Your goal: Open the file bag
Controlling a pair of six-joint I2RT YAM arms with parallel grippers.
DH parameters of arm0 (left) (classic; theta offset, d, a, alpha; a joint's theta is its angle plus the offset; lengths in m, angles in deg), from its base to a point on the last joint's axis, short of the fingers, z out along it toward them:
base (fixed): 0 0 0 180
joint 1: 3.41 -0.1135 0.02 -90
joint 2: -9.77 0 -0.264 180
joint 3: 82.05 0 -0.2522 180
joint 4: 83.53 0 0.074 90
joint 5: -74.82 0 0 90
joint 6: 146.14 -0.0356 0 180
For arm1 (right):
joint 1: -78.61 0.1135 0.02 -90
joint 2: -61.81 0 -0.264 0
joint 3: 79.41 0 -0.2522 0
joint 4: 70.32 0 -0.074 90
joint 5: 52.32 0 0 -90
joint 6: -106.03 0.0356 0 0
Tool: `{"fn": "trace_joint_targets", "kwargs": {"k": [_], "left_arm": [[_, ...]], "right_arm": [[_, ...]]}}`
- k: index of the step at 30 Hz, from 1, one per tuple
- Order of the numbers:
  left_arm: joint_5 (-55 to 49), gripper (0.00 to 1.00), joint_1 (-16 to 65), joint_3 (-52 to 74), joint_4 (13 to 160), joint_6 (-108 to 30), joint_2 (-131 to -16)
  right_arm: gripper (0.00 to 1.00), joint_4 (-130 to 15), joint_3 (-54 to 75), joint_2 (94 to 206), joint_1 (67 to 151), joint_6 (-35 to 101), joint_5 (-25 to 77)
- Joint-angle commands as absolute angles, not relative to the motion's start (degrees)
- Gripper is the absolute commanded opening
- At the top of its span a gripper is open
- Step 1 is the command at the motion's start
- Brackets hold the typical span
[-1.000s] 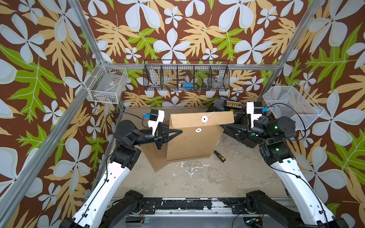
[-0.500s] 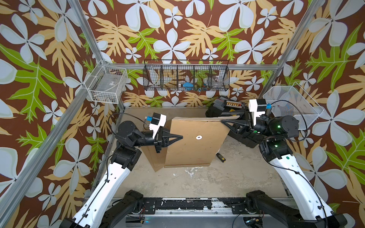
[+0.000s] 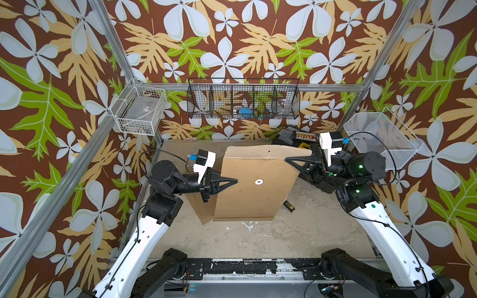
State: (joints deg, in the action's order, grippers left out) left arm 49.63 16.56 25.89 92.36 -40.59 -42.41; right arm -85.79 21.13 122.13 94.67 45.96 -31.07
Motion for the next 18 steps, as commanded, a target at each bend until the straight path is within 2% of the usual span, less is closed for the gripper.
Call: {"fn": "trace_joint_targets", "kwargs": {"k": [1, 2, 4, 9, 10, 15, 18], "left_arm": [[42.9, 0.00, 16.5, 25.3, 89.2, -43.3, -41.6], [39.0, 0.00, 16.5, 25.7, 88.6, -43.3, -41.1], [30.7, 0.16, 16.5, 26.5, 87.1, -42.7, -40.1], [10.9, 0.83, 16.5, 28.6, 80.4, -41.4, -39.5], [7.9, 0.88, 16.5, 29.0, 79.0, -41.0, -39.7], [-9.4, 0.99, 16.5, 34.7, 74.3, -36.3, -39.9], [-18.7, 1.00, 16.4, 38.0, 72.7, -31.5, -40.9]], "right_arm": [[0.00, -82.3, 20.6, 121.4, 94.8, 42.7, -29.4], [0.00, -79.1, 20.2, 121.2, 94.8, 40.5, -27.7], [0.00, -72.5, 19.1, 121.0, 94.8, 36.1, -23.2], [0.00, -57.2, 16.5, 120.4, 94.8, 29.1, -7.7], [0.00, -55.6, 16.6, 120.0, 94.7, 28.4, -5.5], [0.00, -53.9, 19.0, 117.6, 94.8, 26.8, -0.8], [0.00, -53.7, 18.9, 117.1, 94.7, 27.3, -0.7]]}}
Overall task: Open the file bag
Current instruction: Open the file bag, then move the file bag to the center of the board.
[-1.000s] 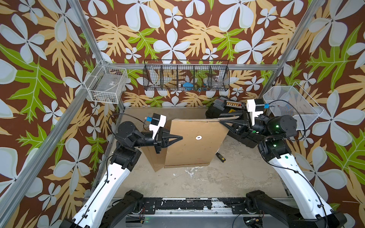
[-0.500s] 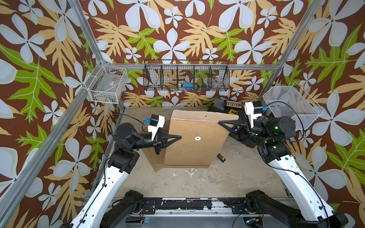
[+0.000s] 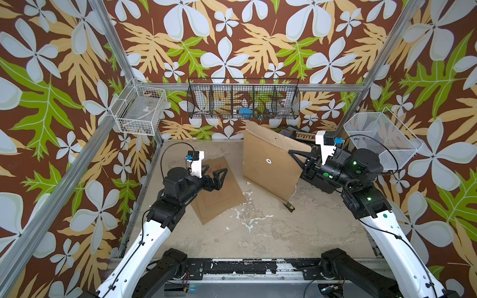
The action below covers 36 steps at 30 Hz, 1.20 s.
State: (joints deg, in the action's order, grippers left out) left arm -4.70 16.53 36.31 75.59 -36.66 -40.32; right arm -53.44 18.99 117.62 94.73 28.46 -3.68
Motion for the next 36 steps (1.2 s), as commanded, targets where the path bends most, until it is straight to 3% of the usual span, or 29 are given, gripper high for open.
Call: {"fn": "trace_joint_targets", "kwargs": {"k": [1, 12, 24, 30, 36], "left_arm": [[-19.8, 1.00, 16.1, 38.9, 72.6, -30.4, -41.6], [-16.2, 0.99, 4.4, 46.6, 81.0, -18.0, -58.8], [-18.8, 0.98, 0.1, 42.1, 85.7, -18.3, -77.9], [-14.9, 0.98, -0.2, 38.8, 86.1, -20.4, -84.5], [-7.9, 0.89, 0.2, 37.4, 86.1, -22.7, -89.1]], "right_arm": [[0.00, -54.0, 18.9, 117.0, 94.8, 27.4, -0.9], [0.00, -56.6, 20.4, 116.0, 94.8, 32.2, -6.5], [0.00, -55.6, 21.6, 113.8, 94.8, 33.0, -9.3], [0.00, -54.5, 21.3, 113.0, 94.8, 32.6, -9.6], [0.00, -53.8, 21.7, 111.8, 94.8, 32.2, -8.7]]}}
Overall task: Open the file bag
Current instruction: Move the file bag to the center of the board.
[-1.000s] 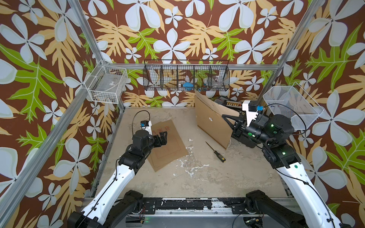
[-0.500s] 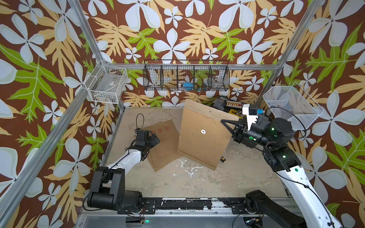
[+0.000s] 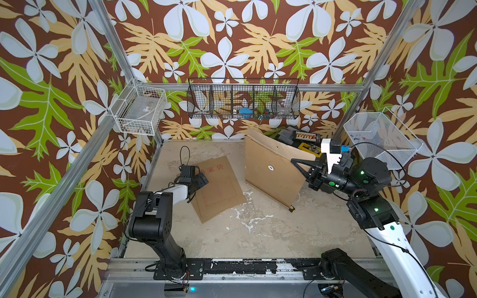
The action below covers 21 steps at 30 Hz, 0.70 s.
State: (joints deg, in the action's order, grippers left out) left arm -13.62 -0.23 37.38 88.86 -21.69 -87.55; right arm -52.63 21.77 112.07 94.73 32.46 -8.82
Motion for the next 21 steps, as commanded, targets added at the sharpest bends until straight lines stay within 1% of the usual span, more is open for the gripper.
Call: {"fn": "trace_joint_targets", "kwargs": {"k": [1, 2, 9, 14, 21], "left_arm": [[-7.4, 0.89, 0.5, 37.3, 86.0, -23.0, -89.9], [-7.0, 0.87, 1.1, 37.2, 85.8, -23.3, -90.4], [-5.4, 0.87, 8.3, 37.6, 86.2, -23.5, -93.7], [-1.6, 0.87, 12.6, 38.8, 90.5, -20.8, -94.8], [2.5, 0.88, 17.5, 34.0, 93.1, -18.3, -97.9]], "right_arm": [[0.00, -53.6, 21.7, 111.7, 94.7, 32.2, -8.5], [0.00, -53.6, 21.7, 111.7, 94.8, 32.2, -8.4], [0.00, -53.9, 22.3, 111.3, 94.8, 32.8, -7.8], [0.00, -53.8, 22.5, 110.8, 94.8, 32.9, -5.9], [0.00, -52.6, 22.4, 109.6, 94.7, 32.9, -1.4]]}}
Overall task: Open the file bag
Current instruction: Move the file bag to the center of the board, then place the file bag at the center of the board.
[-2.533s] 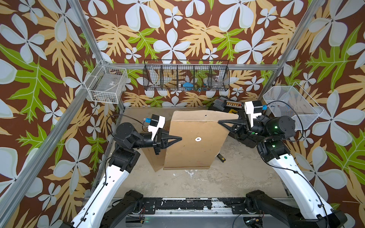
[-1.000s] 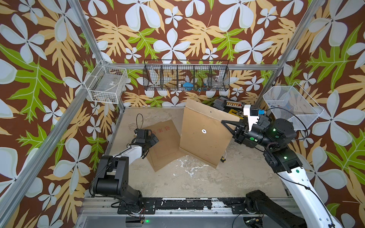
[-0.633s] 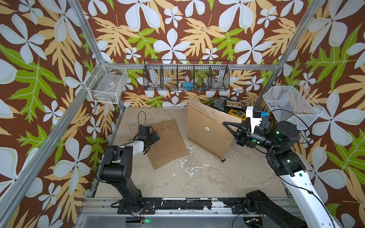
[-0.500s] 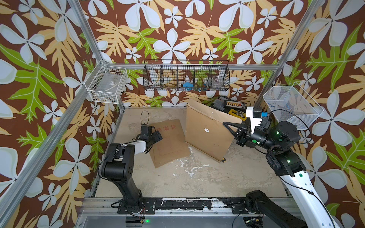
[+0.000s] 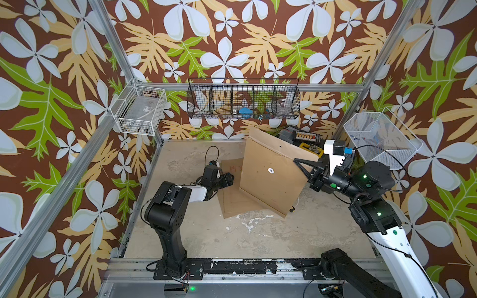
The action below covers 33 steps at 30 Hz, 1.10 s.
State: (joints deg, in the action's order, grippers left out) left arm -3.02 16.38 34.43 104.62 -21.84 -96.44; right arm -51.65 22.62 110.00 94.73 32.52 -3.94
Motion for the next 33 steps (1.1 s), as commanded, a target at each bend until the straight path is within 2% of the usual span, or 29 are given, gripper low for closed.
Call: {"fn": "trace_joint_targets", "kwargs": {"k": [1, 4, 9, 12, 15, 19, 22, 25, 29, 31, 33], "left_arm": [[2.9, 0.88, 17.5, 33.4, 93.4, -18.1, -97.8], [2.0, 0.89, 17.1, 31.3, 92.1, -18.7, -95.2], [0.4, 0.89, 13.7, 28.2, 89.0, -18.7, -86.2], [-1.2, 0.90, 9.7, 27.4, 86.3, -18.0, -79.2], [-1.3, 0.91, 3.8, 26.8, 81.7, -18.3, -72.4], [-4.4, 0.95, -3.7, 23.9, 70.7, -23.0, -64.4], [-8.2, 0.97, -7.2, 22.0, 63.4, -26.7, -59.1], [-7.2, 0.97, -11.4, 21.4, 58.5, -28.5, -55.0], [-12.6, 0.99, -13.1, 20.6, 53.1, -26.4, -52.3], [-14.5, 1.00, -13.0, 21.6, 53.1, -25.0, -50.8], [-14.2, 1.00, -13.0, 23.2, 54.5, -24.0, -49.0]], "right_arm": [[0.00, -52.3, 22.2, 109.5, 94.8, 32.8, -1.4], [0.00, -52.5, 21.9, 109.7, 94.8, 33.0, -4.4], [0.00, -62.5, 23.9, 110.1, 94.7, 39.1, -16.5], [0.00, -65.7, 24.3, 110.3, 95.8, 40.9, -18.2], [0.00, -65.8, 23.7, 111.4, 99.5, 40.7, -16.3], [0.00, -66.4, 23.6, 114.6, 109.5, 39.0, -10.0], [0.00, -69.3, 23.6, 118.5, 116.2, 39.1, -6.6], [0.00, -72.9, 23.0, 123.0, 121.0, 39.4, -4.7], [0.00, -73.3, 24.4, 127.1, 121.9, 39.6, 4.2], [0.00, -71.3, 25.7, 129.3, 121.8, 38.4, 11.7], [0.00, -69.8, 26.0, 132.9, 121.3, 37.2, 14.7]]}}
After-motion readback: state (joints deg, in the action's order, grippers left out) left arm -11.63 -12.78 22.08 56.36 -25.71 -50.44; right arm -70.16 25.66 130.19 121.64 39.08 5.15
